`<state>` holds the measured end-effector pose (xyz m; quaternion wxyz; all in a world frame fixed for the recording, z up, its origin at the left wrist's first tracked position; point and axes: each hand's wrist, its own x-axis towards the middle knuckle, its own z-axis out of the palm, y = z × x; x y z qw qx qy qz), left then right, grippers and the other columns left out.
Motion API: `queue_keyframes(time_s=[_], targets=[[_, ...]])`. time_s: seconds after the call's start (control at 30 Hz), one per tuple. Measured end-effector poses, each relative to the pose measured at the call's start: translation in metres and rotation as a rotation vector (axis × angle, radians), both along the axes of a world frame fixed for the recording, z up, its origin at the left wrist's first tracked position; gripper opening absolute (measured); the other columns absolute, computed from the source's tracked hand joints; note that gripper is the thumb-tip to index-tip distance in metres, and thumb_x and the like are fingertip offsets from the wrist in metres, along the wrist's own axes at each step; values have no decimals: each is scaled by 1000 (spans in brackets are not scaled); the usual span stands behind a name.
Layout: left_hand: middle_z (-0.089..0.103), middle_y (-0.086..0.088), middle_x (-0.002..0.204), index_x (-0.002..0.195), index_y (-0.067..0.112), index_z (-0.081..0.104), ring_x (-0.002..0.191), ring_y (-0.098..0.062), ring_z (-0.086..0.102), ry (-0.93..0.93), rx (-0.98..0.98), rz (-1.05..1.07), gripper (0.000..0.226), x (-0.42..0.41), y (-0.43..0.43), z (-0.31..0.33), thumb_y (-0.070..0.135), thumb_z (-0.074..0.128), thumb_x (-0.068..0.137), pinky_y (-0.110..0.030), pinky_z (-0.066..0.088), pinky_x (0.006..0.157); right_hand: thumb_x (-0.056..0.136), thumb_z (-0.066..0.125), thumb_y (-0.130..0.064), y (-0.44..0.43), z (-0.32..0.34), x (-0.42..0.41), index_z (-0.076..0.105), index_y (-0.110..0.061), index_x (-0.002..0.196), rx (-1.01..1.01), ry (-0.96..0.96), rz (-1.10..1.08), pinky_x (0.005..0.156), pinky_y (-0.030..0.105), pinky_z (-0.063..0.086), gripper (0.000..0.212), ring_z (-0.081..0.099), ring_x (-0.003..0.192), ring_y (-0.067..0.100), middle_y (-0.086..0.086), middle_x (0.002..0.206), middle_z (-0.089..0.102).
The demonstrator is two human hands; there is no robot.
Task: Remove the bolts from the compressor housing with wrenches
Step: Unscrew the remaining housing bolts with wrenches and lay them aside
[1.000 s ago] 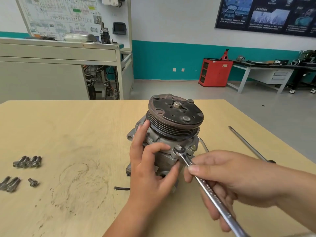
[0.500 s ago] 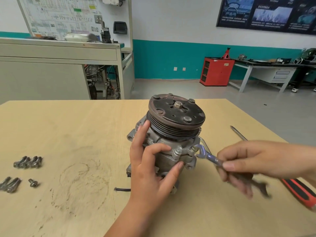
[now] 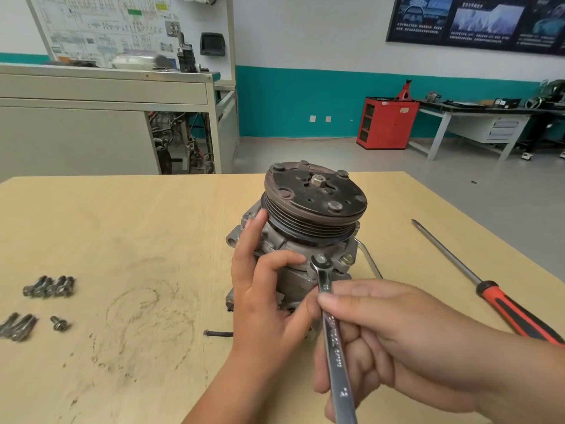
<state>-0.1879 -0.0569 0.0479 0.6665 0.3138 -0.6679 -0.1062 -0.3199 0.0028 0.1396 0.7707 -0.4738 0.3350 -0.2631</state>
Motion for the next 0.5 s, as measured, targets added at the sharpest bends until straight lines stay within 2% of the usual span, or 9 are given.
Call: queue_keyframes(time_s=[0.07,0.17,0.27,0.37,0.5], targets=[[27,-11,150,103,26,51,143,-19,26,-9,-18,4,29,0,-1,-1,48,61,86,-39,30,112,84,48,-36,-4,0,-4,43,-10,89,-38,88,-5,45,19,49,27,62,43,14,10,59,68],[27,-11,149,102,25,50,142,-16,26,-45,-35,30,31,2,-2,-1,37,66,79,-33,28,113,76,51,-42,-15,6,-27,50,-14,84,-174,357,5,41,18,44,29,55,34,10,3,47,61],[26,-9,149,101,26,50,143,-13,24,-59,-19,36,31,2,-1,0,34,67,76,-29,26,113,73,55,-42,-23,22,-54,62,-22,67,-295,509,-82,43,24,45,22,37,24,8,2,38,46],[27,-8,148,101,25,50,142,-20,26,-59,-21,40,32,2,0,0,34,67,76,-35,28,113,80,64,-41,-21,20,-65,63,-21,63,-248,435,-126,41,24,47,27,30,21,7,3,36,42],[28,-10,148,102,24,50,141,-23,27,-57,-24,46,32,2,0,1,33,68,76,-46,31,110,86,52,-43,-14,6,-53,59,-23,78,-168,269,67,43,22,44,23,54,33,12,5,49,60]])
